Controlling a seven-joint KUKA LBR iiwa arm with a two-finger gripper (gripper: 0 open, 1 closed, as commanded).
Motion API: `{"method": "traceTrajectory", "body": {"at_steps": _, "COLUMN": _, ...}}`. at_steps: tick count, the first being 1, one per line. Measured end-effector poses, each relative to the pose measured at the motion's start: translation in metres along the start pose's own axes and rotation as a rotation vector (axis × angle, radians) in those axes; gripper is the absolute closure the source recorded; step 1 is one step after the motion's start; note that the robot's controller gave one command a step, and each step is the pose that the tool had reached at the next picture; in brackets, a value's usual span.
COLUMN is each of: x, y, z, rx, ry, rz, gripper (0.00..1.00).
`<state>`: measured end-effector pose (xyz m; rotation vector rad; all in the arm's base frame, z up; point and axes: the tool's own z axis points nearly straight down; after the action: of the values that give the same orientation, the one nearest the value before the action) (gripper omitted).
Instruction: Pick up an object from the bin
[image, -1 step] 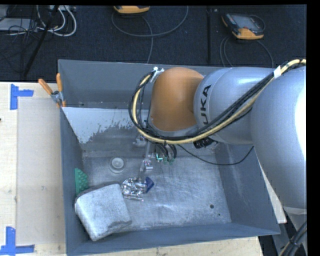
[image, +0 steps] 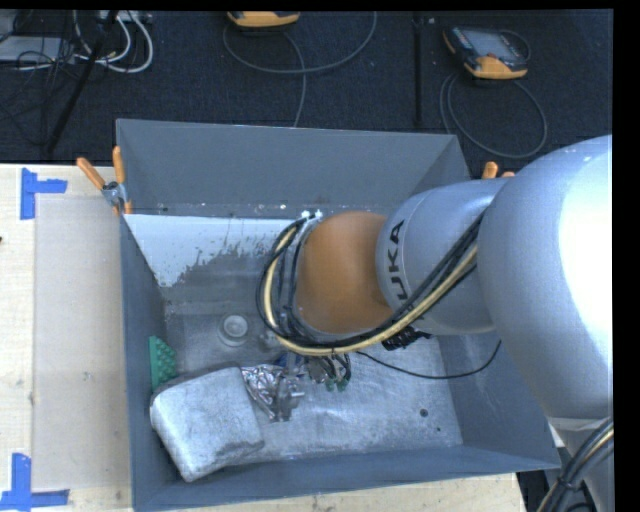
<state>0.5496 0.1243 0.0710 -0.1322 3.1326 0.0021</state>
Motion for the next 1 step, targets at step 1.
{"method": "traceTrajectory", "body": {"at_steps": 1, "x": -0.0010, "y": -0.0002, "z": -0.0023, "rx": 0.000, "ry": 0.003, "rz": 0.003, "gripper": 1.00}}
